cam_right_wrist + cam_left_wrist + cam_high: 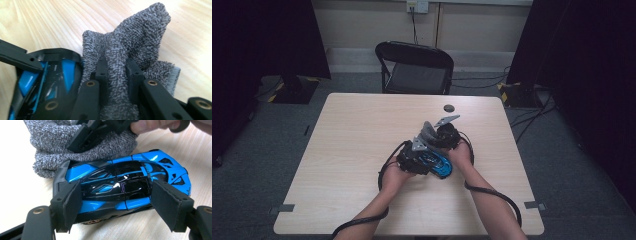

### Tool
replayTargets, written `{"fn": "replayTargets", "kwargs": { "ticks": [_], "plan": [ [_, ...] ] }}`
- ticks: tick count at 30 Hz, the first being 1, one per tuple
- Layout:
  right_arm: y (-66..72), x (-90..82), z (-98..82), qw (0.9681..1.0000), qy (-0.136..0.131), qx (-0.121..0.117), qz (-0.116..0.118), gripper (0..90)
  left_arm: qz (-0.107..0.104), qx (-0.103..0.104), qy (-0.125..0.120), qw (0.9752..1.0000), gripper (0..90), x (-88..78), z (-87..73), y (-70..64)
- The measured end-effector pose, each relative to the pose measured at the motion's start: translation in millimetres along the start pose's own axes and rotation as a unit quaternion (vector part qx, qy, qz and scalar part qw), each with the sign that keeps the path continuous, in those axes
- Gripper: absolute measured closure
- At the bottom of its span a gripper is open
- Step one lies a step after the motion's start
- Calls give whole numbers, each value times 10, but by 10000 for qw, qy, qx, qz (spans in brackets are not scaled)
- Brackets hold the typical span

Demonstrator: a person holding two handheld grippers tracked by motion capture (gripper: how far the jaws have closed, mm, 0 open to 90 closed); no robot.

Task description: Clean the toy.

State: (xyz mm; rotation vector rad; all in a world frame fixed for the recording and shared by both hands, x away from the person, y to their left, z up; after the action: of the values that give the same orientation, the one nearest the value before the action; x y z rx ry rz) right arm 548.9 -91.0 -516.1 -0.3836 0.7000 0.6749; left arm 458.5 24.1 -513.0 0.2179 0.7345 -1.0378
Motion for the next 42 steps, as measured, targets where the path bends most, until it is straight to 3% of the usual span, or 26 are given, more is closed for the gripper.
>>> {"fn": "replayTargets", "kwargs": {
  "ticks": [3, 7, 15, 42],
  "plan": [
    [-35, -26, -55, 9998, 18, 120, 149, 758, -4, -6, -8, 10000, 260, -1, -2, -4],
    [-74, -97, -135, 9998, 10, 65, 208, 755, 24, 29, 29, 10000, 269, -2, 0, -9],
    [-144, -249, -281, 9999, 26, 2, 166, 752, 61, 6, 29, 10000, 275, 3, 4, -9],
    [-259, -914, -954, 9997, -89, 231, 81, 744, 64, -5, 167, 9998, 277, 40, 40, -86]
  ]
}}
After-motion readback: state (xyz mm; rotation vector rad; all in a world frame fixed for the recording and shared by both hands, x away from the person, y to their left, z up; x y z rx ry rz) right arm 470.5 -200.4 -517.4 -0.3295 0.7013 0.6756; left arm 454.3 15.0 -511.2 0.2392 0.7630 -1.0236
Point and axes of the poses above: each handheld gripper's, and its own axes: x roughly forward along the jaws, z roughly out of its top, y roughly to its left, the point moved 5 cm from there along x, roughly forward along the jaws, and after that the axes turned 13 degrees about -z, right-handed, at the moved point
